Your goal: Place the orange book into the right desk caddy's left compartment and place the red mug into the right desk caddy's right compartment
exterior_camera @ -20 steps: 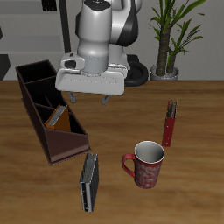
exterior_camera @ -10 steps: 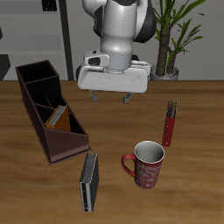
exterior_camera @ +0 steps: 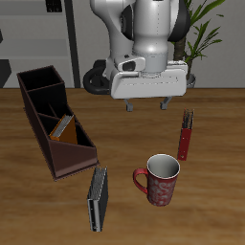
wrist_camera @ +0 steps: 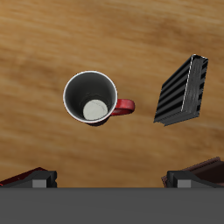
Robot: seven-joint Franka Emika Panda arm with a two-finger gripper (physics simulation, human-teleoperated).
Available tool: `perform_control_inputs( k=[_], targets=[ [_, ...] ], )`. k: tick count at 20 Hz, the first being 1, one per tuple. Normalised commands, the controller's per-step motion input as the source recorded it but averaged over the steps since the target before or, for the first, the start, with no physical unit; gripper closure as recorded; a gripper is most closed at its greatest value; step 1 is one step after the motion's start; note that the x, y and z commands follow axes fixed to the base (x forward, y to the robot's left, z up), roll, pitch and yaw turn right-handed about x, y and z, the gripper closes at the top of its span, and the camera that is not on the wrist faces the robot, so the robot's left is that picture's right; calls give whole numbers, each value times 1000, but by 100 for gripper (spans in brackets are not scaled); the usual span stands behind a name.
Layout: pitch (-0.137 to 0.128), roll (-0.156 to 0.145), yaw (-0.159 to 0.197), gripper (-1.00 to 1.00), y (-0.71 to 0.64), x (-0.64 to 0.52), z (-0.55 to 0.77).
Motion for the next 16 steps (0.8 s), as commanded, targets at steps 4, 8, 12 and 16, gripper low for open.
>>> perform_control_inputs(
  k=[4,8,12,16],
  targets=[
    [5,16,30,-100,209,194,134],
    [-12,-9,34,-100,147,143,89],
    [2,3,10,-100,104,130,26],
    [27,-4,21,-100,278,286,-92]
  ],
)
